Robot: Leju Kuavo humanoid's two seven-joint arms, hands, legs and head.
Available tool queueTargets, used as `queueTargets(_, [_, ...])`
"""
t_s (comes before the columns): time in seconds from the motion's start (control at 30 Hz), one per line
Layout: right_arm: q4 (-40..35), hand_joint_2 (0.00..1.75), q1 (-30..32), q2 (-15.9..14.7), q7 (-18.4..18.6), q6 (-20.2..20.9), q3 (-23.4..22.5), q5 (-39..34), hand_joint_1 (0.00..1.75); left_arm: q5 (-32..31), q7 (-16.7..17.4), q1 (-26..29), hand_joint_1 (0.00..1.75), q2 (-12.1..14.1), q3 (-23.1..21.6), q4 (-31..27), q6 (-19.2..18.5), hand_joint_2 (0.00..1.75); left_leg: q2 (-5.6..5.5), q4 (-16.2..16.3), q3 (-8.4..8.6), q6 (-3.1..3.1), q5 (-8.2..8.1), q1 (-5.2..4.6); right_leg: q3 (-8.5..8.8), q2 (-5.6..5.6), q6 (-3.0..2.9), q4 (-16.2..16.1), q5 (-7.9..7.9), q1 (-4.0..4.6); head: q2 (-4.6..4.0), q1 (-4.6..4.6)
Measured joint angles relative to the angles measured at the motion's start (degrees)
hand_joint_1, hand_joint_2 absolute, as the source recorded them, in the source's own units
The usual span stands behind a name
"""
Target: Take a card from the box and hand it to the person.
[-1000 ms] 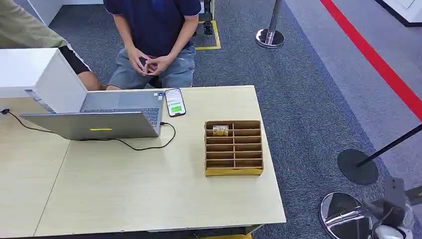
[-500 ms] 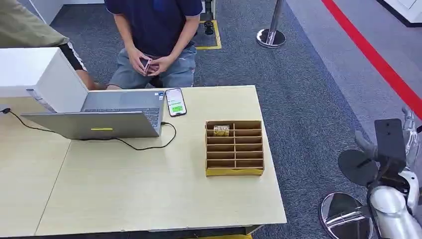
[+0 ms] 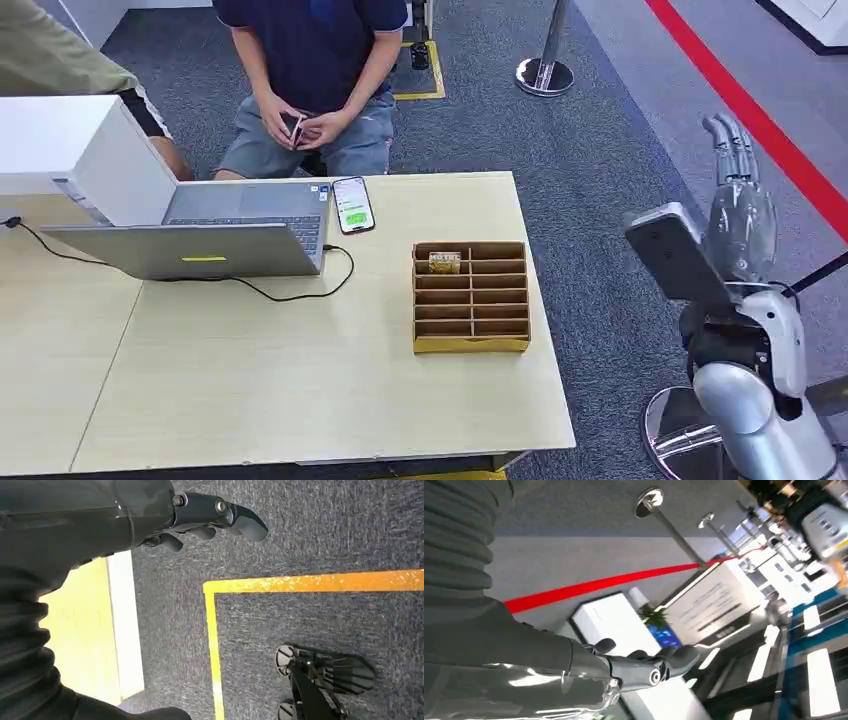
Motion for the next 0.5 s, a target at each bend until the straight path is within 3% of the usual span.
queueTargets(0.03, [-0.3,1.75,-0.9,0.2,0.3,0.8,1.6,0.9,0.05,0.0,-0.1,0.0,0.0,0.0,0.0,0.0,-0.1,1.75,0.0,0.0,0.0,0.0,0.0,0.0,-0.01,0.0,0.0,0.0,0.0,0.0,0.0,0.02])
queueTargets(0.07, [-0.5,1.75,-2.1,0.3,0.6,1.6,3.6,2.0,0.94,0.0,-0.4,0.0,0.0,-0.1,0.0,0.0,-0.1,1.75,-0.01,0.0,0.0,0.0,0.0,0.01,0.0,-0.01,0.0,0.0,0.0,0.0,0.0,0.0])
queueTargets(0.13, [-0.8,1.75,-4.0,0.7,0.8,2.8,6.6,3.6,1.26,0.0,-0.4,0.0,0.0,-0.1,0.0,0.0,-0.2,1.75,0.0,0.0,-0.03,0.0,0.0,0.01,-0.01,0.0,0.0,0.0,0.0,0.0,0.0,0.0])
queueTargets(0.27, [-0.7,1.75,-7.3,1.7,1.1,4.3,12.1,4.7,1.41,0.0,-0.4,0.0,0.0,-0.2,0.0,0.0,-0.3,1.75,0.0,0.0,-0.04,0.0,0.0,0.01,-0.02,0.0,0.0,0.0,-0.01,0.0,0.0,0.02])
queueTargets(0.4, [-0.5,1.75,-9.9,2.5,1.9,5.9,15.7,5.8,1.4,0.0,-0.4,0.0,0.0,-0.2,0.0,0.0,-0.4,1.75,0.0,0.0,-0.06,0.0,0.0,0.01,-0.04,0.0,0.0,0.0,-0.01,0.0,0.0,0.0])
queueTargets(0.5, [0.1,1.75,-11.5,2.9,3.9,9.3,18.1,6.7,1.38,0.0,-0.3,0.0,0.0,-0.3,0.0,0.0,-0.4,1.75,0.0,0.0,-0.05,0.0,0.0,0.0,-0.04,0.01,0.0,0.0,0.0,0.0,0.0,0.02])
